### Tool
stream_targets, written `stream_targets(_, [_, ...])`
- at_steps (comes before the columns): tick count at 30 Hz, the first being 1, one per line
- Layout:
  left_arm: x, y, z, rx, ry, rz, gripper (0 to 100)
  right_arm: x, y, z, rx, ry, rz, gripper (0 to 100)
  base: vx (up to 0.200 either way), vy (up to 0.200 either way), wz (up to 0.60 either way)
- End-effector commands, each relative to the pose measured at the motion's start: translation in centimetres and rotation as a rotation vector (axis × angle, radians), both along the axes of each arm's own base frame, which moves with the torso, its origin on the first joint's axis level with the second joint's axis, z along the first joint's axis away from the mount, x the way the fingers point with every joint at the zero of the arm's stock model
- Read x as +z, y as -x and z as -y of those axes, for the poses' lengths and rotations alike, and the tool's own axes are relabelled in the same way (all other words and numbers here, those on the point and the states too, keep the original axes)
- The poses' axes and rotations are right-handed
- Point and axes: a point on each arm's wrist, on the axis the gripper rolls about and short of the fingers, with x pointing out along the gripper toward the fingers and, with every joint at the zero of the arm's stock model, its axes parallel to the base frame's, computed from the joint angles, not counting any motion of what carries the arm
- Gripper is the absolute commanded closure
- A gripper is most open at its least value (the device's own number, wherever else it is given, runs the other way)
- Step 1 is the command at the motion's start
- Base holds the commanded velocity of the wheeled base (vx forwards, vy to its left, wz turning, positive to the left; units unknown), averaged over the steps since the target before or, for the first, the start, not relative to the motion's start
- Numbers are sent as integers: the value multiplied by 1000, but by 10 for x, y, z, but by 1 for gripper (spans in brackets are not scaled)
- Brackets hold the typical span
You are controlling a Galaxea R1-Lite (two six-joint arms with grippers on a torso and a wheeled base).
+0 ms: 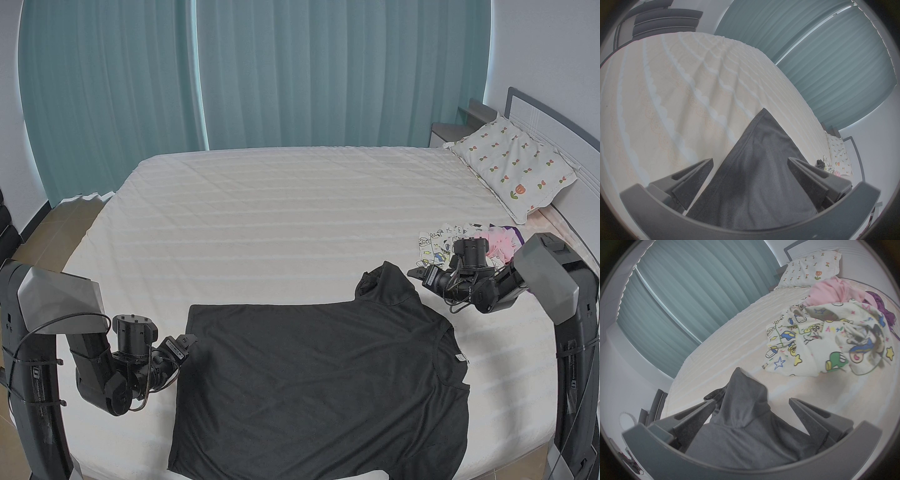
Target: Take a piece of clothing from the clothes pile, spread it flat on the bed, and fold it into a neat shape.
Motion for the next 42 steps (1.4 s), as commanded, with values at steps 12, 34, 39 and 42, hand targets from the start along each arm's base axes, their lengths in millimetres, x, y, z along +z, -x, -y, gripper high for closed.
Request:
stream_targets(12, [-2,2,2,-5,-2,-10,0,-52,-29,-39,-17,56,-82,100,0,0,0])
stream_targets(34, [-2,2,2,-6,-4,-8,0,-39,-14,-15,-87,104,-135,100,0,0,0])
stream_targets(39, [-2,2,2,-6,-4,-8,0,-36,-13,-14,-79,112,-126,0,0,0,0])
stream_targets(42, [-2,2,2,-6,-4,-8,0,-22,-18,-14,-81,93,-85,0,0,0,0])
